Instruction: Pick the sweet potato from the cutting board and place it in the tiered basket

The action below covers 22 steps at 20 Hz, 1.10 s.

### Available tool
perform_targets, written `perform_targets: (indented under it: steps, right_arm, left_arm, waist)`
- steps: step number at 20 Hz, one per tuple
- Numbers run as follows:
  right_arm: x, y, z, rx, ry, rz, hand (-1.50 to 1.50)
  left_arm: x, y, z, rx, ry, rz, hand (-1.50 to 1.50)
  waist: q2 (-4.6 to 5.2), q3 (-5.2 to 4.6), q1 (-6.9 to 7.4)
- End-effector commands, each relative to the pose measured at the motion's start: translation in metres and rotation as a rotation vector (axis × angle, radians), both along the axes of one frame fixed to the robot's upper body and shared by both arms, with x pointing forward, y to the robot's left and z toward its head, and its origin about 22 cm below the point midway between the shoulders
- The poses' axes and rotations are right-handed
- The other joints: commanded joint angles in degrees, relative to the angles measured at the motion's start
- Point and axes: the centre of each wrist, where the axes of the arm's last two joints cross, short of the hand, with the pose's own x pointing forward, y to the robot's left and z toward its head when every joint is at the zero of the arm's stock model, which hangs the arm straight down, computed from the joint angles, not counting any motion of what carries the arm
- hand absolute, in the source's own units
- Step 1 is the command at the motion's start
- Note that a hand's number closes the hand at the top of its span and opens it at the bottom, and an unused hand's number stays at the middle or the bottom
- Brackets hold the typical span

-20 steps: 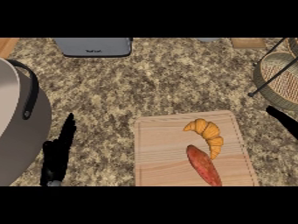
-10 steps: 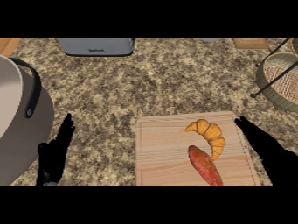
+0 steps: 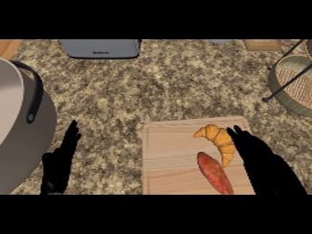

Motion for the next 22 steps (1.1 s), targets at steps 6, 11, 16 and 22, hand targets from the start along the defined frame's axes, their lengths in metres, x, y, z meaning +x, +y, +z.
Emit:
perform_targets:
  steps: [6,11,16,22]
  right_arm:
    - [0.003,0.032,-0.023,-0.007,0.078,0.015,-1.50]
    - [0.016,0.034,-0.023,-0.117,0.144,0.002,-1.50]
    - [0.015,0.041,-0.022,-0.165,0.216,-0.007,-1.50]
    - [0.023,0.040,-0.045,-0.153,0.243,-0.012,-1.50]
  left_arm:
    - [-0.005,0.005,0.006,0.004,0.019,0.013,0.00]
    - [0.012,0.004,0.006,0.001,0.017,0.026,0.00]
    - [-0.001,0.000,-0.015,0.008,0.015,0.011,0.00]
    - [0.015,-0.005,0.002,0.014,0.015,0.018,0.00]
  waist:
    - [0.04,-0.04,-0.13]
    - [0.09,-0.07,-0.16]
    - [0.08,-0.10,-0.27]
    - [0.07,-0.05,-0.28]
